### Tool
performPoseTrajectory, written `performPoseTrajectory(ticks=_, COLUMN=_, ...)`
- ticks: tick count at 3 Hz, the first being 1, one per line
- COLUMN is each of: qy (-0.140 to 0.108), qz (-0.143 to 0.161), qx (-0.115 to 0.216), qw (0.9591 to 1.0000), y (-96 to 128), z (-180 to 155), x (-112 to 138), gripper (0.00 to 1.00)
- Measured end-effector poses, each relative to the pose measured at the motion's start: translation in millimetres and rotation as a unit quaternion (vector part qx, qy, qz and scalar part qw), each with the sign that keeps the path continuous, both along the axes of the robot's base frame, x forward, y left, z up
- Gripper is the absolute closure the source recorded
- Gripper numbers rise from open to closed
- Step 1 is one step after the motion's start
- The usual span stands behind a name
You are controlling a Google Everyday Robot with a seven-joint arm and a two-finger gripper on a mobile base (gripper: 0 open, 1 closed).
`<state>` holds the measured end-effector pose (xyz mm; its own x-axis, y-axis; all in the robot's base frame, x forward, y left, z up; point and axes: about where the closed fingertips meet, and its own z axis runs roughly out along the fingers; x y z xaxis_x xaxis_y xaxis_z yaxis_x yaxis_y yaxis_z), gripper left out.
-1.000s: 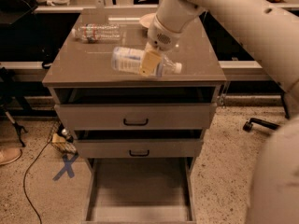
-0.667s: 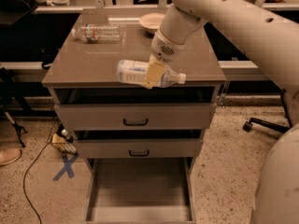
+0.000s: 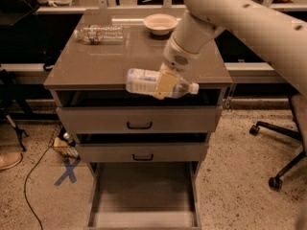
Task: Place blue plastic bottle into bottom drawer
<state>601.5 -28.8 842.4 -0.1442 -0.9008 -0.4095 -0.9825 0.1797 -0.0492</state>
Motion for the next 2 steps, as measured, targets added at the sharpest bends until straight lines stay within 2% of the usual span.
performPoseTrajectory(ticks=1, qy=0.018, qz=-0.006, qx=0.019, qw=0.9996, y=-17, z=-18, x=-54, gripper=1.00)
performPoseTrajectory(ticks=2, qy=0.058, qz=-0.023, qx=0.041, qw=0.9972, y=-21, z=-74, x=-98, gripper=1.00)
